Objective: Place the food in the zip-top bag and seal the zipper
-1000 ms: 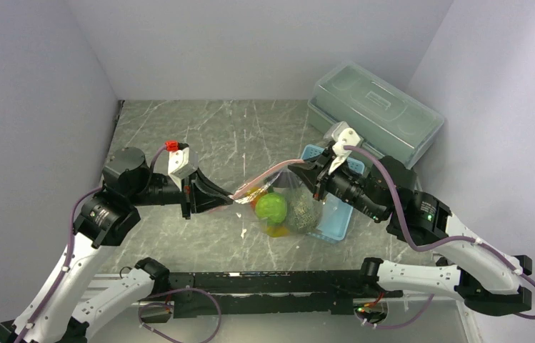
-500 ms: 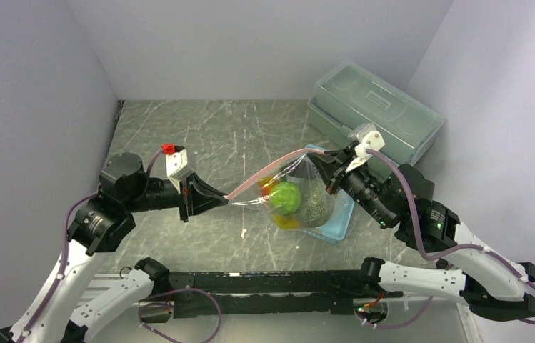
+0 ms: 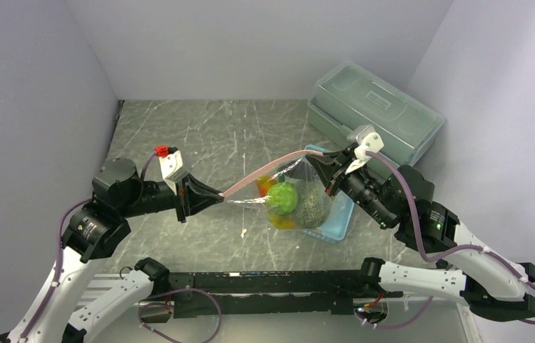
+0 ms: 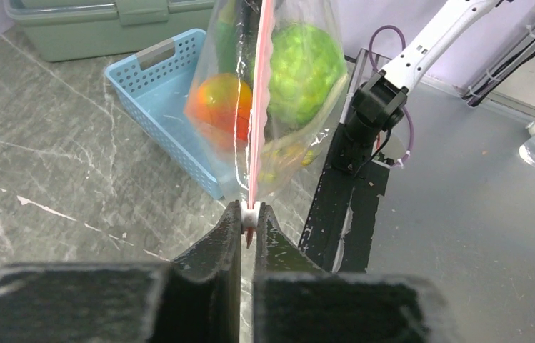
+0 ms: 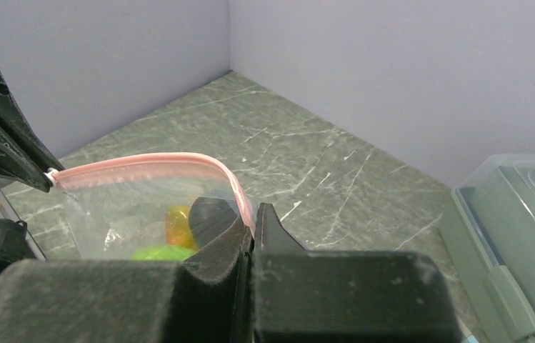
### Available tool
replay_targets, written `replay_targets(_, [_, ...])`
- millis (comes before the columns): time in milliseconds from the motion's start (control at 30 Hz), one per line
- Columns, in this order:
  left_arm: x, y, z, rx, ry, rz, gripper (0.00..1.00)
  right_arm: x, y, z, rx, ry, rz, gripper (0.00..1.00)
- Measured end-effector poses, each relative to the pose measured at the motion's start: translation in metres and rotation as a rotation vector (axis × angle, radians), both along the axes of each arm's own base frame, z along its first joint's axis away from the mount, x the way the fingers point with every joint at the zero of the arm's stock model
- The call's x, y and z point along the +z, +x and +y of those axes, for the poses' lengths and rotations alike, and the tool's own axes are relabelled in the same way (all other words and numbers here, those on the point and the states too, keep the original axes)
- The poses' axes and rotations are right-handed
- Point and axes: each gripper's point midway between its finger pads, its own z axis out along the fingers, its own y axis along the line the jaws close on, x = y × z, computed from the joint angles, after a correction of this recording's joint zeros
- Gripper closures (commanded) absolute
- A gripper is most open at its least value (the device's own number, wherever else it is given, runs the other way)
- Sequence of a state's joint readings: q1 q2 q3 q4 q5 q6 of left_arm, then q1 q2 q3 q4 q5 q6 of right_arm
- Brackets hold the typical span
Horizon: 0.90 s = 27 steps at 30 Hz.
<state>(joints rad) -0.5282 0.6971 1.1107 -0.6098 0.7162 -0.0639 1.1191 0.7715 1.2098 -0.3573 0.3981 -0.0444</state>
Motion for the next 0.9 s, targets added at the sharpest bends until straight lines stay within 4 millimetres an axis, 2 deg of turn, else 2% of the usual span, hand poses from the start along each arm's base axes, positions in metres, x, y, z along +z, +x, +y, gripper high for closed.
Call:
replay_targets(100, [-0.001, 0.004, 0.002, 0.026, 0.007, 0.001, 0.63, -0.001, 0.001, 0.004, 0.008, -0.008, 0.003, 1.0])
replay_targets(200, [-0.002, 0.009, 0.005, 0.067, 0.016, 0.004, 0.5, -0.001, 0.002, 0.007, 0.012, -0.014, 0.005, 1.0])
replay_targets(267, [0.002, 0.015, 0.009, 0.108, 0.017, -0.007, 0.17, 0.0, 0.002, 0.011, 0.026, -0.015, 0.004, 1.0])
replay_targets(300, [0.005, 0.017, 0.01, 0.123, 0.017, -0.021, 0.07, 0.001, 0.001, 0.013, 0.034, -0.017, 0.004, 1.0])
replay_targets(333, [0.009, 0.02, 0.012, 0.145, 0.013, -0.03, 0.02, 0.002, 0.0, 0.014, 0.043, -0.019, 0.004, 1.0])
replay_targets(567, [0.041, 0.035, 0.019, 0.236, -0.034, -0.117, 0.0, 0.0, -0.004, 0.03, 0.112, -0.058, 0.015, 1.0])
replay_targets(900, [0.079, 0.049, 0.008, 0.211, -0.076, -0.202, 0.0, -0.009, -0.018, 0.052, 0.246, -0.128, 0.042, 1.0])
